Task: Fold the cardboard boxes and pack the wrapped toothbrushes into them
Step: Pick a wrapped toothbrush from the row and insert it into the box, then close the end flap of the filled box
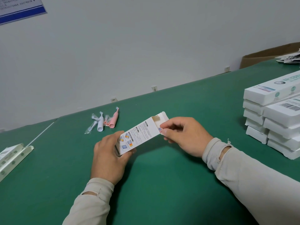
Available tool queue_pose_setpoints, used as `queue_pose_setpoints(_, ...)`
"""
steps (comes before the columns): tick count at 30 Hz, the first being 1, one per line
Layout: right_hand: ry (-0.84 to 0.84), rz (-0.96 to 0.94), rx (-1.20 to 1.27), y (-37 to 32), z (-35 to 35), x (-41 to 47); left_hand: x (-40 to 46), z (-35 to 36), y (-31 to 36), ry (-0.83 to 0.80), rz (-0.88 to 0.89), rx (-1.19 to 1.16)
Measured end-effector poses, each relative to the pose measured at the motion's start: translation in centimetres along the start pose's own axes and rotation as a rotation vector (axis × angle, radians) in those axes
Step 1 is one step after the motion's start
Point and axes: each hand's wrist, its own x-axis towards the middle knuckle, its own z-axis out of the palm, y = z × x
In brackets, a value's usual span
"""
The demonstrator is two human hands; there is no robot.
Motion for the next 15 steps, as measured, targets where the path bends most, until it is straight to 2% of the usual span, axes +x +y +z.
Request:
queue_pose_setpoints(10, 0.049, -0.054, 0.007, -0.03, 0.11, 0.04, -0.08, 0.01, 0.02, -0.024, -0.029, -0.039)
queue_pose_setpoints(12, 0.069, -0.070, -0.078, -0.12, 0.02, -0.03, -0.07, 0.05, -0.05, -0.029, -0.021, -0.028)
queue_pose_setpoints(15, 0.051, -0.200, -0.381, -0.49, -0.41, -0.18, -0.07, 0.08, -0.08, -0.043, -0.018, -0.026)
